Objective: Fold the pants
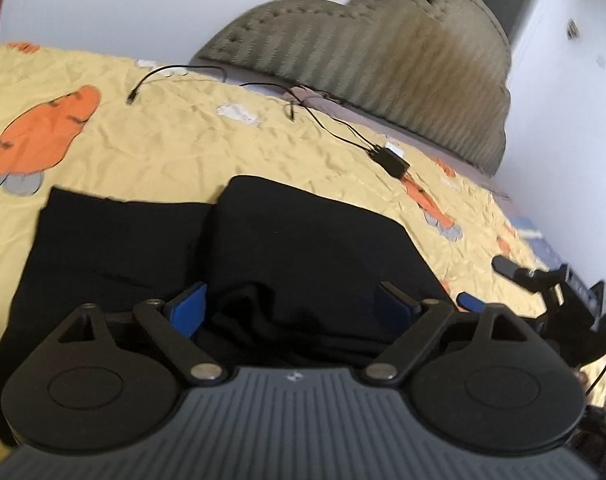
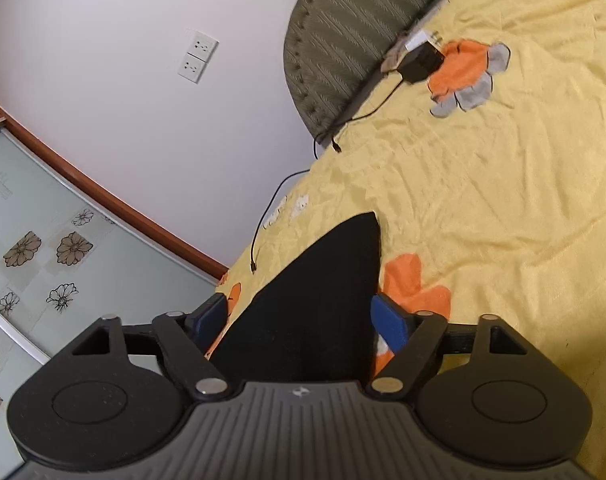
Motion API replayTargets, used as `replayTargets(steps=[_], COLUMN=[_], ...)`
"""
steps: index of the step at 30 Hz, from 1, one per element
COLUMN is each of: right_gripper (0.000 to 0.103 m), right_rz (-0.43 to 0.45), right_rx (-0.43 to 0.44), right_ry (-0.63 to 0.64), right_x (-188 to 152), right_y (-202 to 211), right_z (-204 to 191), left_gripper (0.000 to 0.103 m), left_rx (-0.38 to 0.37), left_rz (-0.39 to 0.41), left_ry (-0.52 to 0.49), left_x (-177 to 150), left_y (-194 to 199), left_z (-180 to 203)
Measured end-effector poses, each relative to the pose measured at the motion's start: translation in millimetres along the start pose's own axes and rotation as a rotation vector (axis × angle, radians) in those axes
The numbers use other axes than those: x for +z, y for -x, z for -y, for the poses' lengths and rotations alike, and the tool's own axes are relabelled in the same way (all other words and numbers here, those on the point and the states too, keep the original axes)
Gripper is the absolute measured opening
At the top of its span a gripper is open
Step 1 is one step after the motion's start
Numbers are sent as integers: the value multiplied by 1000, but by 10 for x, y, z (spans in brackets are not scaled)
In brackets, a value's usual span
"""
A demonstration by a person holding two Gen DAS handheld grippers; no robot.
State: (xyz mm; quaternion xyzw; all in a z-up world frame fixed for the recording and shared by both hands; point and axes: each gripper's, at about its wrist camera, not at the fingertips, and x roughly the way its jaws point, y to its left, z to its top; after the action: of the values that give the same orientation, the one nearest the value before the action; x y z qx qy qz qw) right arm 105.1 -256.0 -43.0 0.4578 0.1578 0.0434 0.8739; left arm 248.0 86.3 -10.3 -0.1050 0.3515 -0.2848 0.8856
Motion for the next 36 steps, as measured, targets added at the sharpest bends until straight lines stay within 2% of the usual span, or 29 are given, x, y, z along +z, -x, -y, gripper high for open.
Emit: replayTargets(steps=[5, 7, 8, 10, 11, 12, 14, 17, 22, 32, 36], right_gripper=[83, 83, 83, 83, 83, 83, 83, 83, 83, 83, 83], right_rz=[-11, -6, -10, -19, -21, -20, -13, -10, -9, -6, -1], right_rx=[-8, -12, -14, -17, -18, -18, -17, -16, -16, -8, -1], right_ry=[-40, -19, -8, 3, 3, 1, -10, -14, 1, -9, -14], right_x=[8, -1, -9, -19, -20, -19, -14, -13, -16, -9, -2], right_y=[-20, -18, -27, -46, -49, -46, -36, -30, -31, -16, 2], right_z=[85, 57, 46, 31, 32, 38, 54, 61, 37, 52, 63], left_gripper=[92, 92, 89, 70, 44, 25, 22, 12, 7, 5, 5], left_rx=[26, 6, -23, -95, -100, -80, -38, -53, -5, -36, -25], left_rz=[-35, -9, 13, 50, 49, 32, 15, 47, 79, 208, 258], left_ry=[-54, 8, 67, 155, 153, 129, 89, 109, 58, 151, 205], left_x=[-56, -44, -24, 6, 13, 29, 5, -26, -42, -150, -265], left_y=[-124, -117, -106, -105, -126, -152, -198, -149, -45, 433, 679], left_z=[57, 4, -42, -104, -92, -66, -29, -49, 9, -17, -35])
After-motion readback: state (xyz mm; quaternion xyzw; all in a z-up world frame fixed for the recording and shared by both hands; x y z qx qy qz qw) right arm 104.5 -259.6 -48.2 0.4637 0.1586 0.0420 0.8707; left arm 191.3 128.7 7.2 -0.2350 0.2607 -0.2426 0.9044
